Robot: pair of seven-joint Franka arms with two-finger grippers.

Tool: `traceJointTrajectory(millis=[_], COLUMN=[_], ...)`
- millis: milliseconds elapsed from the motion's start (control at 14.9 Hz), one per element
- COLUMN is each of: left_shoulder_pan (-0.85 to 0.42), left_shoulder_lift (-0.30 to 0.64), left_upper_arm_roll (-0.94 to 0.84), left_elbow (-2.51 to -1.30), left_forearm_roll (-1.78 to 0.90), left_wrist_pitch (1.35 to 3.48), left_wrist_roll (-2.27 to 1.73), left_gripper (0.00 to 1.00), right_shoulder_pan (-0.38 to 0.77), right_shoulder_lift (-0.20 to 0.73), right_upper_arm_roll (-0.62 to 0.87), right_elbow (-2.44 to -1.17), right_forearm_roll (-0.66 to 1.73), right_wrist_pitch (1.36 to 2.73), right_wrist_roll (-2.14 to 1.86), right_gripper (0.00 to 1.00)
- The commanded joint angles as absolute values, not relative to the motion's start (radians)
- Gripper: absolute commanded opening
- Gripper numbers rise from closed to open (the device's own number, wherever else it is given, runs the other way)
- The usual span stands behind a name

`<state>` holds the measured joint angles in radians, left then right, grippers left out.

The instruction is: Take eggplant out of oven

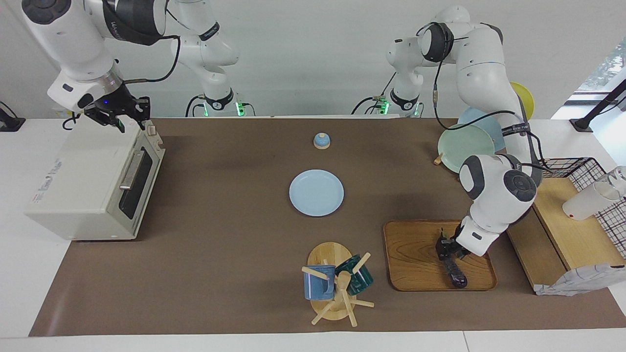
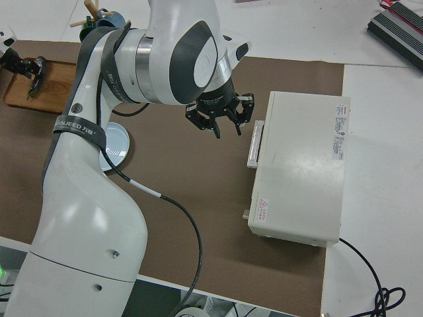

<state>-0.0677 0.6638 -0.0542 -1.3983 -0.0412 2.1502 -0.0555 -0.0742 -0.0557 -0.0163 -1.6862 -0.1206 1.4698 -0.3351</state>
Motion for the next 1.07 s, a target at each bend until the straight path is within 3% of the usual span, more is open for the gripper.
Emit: traceJointTrajectory(millis=[0,201,736,1004], left_shoulder_pan=[-0.06,-0.052,-0.038,-0.04], left_shoulder_lift=[0.632,0.537,0.257,0.086], left_upper_arm_roll=[-0.058,-0.057,-0.034,-0.034], left_elbow=[-1.391,-1.408,-1.414,-1.52], left_forearm_roll=[-0.035,-0.037,-0.026,-0.023], left_wrist_pitch=[2.076,2.028,1.642,1.546], left_wrist_roll=[-0.051,-0.06,-0.081,-0.081], left_gripper=[1.0,1.0,1.0,1.0], right_shoulder_pan=[-0.103,-0.092,-0.021,-0.015], right_shoulder_lift=[-0.029,-0.026,-0.029,0.0], right_upper_arm_roll=[-0.009,-0.005,-0.046,-0.068], right_elbow=[-1.638,-1.617,-1.617,-1.568], right_forearm_roll=[-0.049,-0.046,-0.025,-0.017], right_wrist_pitch=[1.454,1.436,1.413,1.388], right_wrist_roll=[-0.31,-0.233,-0.118,-0.095], right_gripper=[1.0,1.0,1.0,1.0])
